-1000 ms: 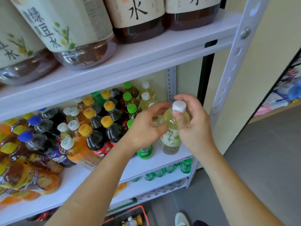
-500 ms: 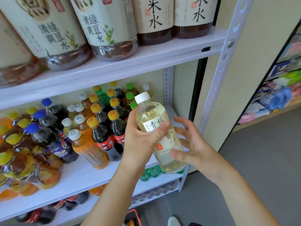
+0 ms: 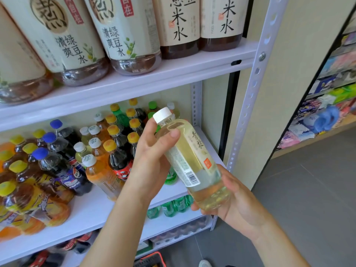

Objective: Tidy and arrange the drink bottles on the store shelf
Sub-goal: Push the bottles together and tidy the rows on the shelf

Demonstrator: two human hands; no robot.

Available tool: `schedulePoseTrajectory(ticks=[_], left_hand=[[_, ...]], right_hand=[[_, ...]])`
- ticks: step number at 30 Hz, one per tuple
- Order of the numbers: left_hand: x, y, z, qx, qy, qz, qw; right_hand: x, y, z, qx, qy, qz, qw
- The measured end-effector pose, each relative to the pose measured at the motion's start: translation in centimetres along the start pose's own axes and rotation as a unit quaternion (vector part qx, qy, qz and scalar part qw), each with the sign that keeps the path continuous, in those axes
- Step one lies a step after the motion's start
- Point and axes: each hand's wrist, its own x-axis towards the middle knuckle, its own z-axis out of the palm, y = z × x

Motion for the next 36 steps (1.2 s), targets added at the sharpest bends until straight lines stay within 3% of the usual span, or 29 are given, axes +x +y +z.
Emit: schedulePoseTrajectory(ticks=[4, 9, 12, 16, 19, 24, 28, 33, 36], left_hand=[[0.1, 0.7, -0.2, 0.016, -0.048, -0.006, 0.999], [0.0, 0.4, 0.1, 0.081, 0.013, 0.047, 0.996], [-0.1, 0.4, 0.3, 0.117, 0.043, 0.076, 0.989], [0.0, 0.5, 0.5, 0.148, 0.081, 0.103, 0.980], [0.0, 0.9, 0.6, 0.176, 0.065, 0.092, 0.978], [0.6, 2.3, 0.0, 0.138, 0.010, 0.024, 0.990], [0.9, 2.3, -0.5, 0.114, -0.043, -0.027, 0.992], [1.1, 1.8, -0.2, 0.128, 0.024, 0.000, 0.991], [1.2, 1.6, 0.0, 0.133, 0.069, 0.024, 0.988]], right_hand=[[0.2, 0.3, 0.0, 0.059, -0.025, 0.053, 0.997], [0.7, 0.2, -0.2, 0.059, 0.007, 0.062, 0.996], [0.8, 0.2, -0.4, 0.045, 0.054, 0.020, 0.997], [0.7, 0.3, -0.6, 0.002, 0.038, -0.035, 0.999], [0.6, 0.5, -0.9, 0.011, 0.028, -0.039, 0.999], [0.5, 1.4, -0.8, 0.073, -0.004, 0.049, 0.996], [0.7, 1.8, -0.5, 0.115, -0.082, 0.137, 0.980], [1.0, 1.8, -0.9, 0.126, -0.094, 0.149, 0.976], [1.3, 1.9, -0.6, 0.108, -0.045, 0.102, 0.988]])
